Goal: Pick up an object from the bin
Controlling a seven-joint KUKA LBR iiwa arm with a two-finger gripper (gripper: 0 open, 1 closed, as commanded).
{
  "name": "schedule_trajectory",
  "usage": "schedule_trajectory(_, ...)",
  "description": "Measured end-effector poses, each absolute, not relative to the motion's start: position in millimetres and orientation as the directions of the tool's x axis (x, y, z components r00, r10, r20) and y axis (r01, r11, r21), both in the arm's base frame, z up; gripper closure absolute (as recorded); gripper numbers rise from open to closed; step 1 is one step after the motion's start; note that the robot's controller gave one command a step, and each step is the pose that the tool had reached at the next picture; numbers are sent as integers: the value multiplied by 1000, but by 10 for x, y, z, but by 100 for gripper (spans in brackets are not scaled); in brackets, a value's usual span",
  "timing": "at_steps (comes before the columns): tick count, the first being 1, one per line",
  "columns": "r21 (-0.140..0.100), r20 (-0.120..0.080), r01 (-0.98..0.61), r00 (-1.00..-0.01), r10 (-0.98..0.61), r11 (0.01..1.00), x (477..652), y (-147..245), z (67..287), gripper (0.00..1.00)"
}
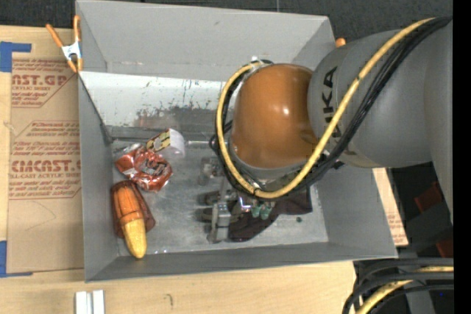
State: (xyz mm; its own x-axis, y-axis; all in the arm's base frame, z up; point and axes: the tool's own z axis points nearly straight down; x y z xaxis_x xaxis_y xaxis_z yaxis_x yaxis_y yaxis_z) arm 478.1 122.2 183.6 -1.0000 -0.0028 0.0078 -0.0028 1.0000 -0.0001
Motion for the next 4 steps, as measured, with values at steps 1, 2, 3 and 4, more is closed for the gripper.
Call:
schedule_trajectory(1, 1, 0, -1, -1000, -1, 1000, 4800, 1217, 1877, 0)
schedule_trajectory(2, 1, -7, -57, -998, -57, 998, 4912, 854, 1325, 0)
schedule_trajectory(3, 1, -1, -185, -983, -185, 983, 4986, 537, 835, 100)
schedule_trajectory(4, 1, -2, -185, -983, -185, 983, 4986, 537, 835, 100)
